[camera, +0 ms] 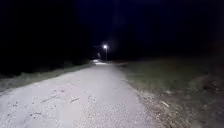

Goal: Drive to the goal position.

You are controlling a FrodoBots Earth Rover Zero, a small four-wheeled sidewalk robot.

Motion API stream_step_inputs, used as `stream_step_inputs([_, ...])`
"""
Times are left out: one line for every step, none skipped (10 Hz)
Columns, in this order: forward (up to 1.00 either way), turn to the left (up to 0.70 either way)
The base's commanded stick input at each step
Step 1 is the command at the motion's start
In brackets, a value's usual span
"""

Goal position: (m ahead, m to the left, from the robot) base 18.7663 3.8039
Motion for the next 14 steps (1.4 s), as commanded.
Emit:
stream_step_inputs([0.01, 0.0])
stream_step_inputs([0.01, 0.0])
stream_step_inputs([0.0, 0.0])
stream_step_inputs([0.03, 0.0])
stream_step_inputs([0.04, 0.0])
stream_step_inputs([0.01, 0.0])
stream_step_inputs([0.02, 0.0])
stream_step_inputs([0.02, 0.0])
stream_step_inputs([0.02, 0.0])
stream_step_inputs([0.03, 0.0])
stream_step_inputs([0.01, 0.0])
stream_step_inputs([0.04, 0.0])
stream_step_inputs([0.01, 0.0])
stream_step_inputs([0.03, 0.0])
